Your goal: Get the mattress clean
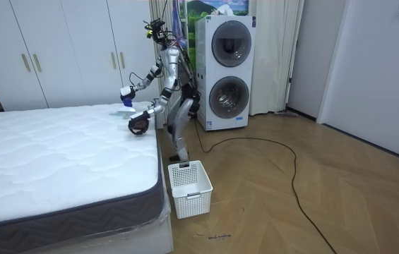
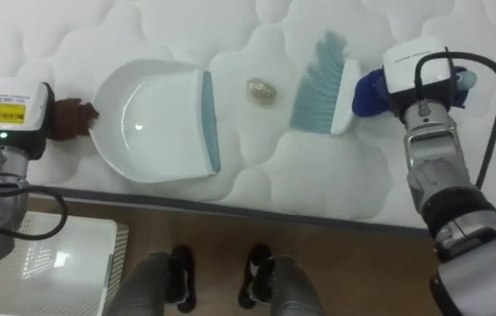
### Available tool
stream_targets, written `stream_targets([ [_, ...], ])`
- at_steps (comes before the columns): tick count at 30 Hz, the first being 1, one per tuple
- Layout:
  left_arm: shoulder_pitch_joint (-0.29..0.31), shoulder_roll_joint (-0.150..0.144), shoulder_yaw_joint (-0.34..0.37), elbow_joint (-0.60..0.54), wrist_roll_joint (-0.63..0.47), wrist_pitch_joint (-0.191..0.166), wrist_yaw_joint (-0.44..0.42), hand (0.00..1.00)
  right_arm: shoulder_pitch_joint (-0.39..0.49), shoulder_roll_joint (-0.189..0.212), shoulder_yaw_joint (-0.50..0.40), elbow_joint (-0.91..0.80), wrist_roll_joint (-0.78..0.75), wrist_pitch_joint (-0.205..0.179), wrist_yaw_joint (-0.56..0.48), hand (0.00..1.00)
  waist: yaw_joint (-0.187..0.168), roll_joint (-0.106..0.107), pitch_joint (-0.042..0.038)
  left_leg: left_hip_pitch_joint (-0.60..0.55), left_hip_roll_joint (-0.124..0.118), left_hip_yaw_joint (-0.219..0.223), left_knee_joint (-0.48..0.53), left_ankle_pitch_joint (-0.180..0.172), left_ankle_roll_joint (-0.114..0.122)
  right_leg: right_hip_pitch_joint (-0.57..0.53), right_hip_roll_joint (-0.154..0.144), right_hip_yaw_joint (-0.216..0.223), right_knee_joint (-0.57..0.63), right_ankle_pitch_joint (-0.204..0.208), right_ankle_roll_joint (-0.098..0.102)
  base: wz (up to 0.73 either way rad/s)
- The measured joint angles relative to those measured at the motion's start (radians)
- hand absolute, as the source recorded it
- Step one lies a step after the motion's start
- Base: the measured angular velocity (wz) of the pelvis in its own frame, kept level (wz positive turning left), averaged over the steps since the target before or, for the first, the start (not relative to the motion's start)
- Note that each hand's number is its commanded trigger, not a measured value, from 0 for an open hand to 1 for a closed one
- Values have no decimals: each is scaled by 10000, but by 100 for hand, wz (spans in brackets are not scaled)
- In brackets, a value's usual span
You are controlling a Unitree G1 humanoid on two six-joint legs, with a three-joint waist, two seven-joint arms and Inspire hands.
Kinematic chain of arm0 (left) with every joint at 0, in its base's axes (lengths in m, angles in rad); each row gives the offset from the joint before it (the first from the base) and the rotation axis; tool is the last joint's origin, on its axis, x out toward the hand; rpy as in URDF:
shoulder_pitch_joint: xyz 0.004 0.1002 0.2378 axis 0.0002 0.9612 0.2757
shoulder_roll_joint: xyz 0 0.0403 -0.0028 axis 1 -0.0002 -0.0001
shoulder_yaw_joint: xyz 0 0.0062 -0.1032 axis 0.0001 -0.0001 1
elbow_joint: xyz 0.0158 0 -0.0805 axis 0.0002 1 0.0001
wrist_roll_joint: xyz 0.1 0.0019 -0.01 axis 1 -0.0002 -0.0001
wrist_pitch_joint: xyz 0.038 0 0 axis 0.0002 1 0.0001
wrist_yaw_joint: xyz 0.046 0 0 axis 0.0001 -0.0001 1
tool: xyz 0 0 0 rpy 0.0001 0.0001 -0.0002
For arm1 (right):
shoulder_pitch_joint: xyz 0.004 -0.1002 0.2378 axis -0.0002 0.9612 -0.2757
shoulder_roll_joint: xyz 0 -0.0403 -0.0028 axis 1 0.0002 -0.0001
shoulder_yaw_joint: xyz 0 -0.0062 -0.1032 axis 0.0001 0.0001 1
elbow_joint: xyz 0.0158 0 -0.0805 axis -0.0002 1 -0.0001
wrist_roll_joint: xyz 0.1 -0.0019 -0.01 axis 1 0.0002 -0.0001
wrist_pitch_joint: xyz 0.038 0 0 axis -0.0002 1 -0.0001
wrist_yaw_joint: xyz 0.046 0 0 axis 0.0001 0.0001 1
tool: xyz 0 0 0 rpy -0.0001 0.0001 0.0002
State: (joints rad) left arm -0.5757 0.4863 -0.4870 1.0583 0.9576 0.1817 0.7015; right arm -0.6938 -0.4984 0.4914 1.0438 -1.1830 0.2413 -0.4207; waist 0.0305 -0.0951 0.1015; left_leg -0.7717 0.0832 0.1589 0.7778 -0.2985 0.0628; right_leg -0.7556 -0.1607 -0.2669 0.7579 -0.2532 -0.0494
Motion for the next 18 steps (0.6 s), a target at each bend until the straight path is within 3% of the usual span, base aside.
stream_targets([
  [4, 0, -6, 16, -8, -19, 15, -134, 100, -2, -1, 202, -1, 1, 41, 23, 100, 33, 6, 3, 3, 79, -21, -38, 0, -4, 74, 79, -77, -136, 69, -17, -2],
  [10, 10, -9, -10, -40, -113, 22, -219, 100, 25, 1, 651, -343, 13, 433, 382, 100, 27, 59, 38, 81, 84, -50, -153, 26, -45, 183, 174, -114, -224, 78, -27, 0],
  [18, 38, -17, -86, -4, -429, 100, -381, 100, 148, 116, 765, -775, 52, 443, 755, 100, -32, 94, 58, 336, 82, -131, -578, 189, -170, 514, 330, -219, -733, 214, -69, 0],
])
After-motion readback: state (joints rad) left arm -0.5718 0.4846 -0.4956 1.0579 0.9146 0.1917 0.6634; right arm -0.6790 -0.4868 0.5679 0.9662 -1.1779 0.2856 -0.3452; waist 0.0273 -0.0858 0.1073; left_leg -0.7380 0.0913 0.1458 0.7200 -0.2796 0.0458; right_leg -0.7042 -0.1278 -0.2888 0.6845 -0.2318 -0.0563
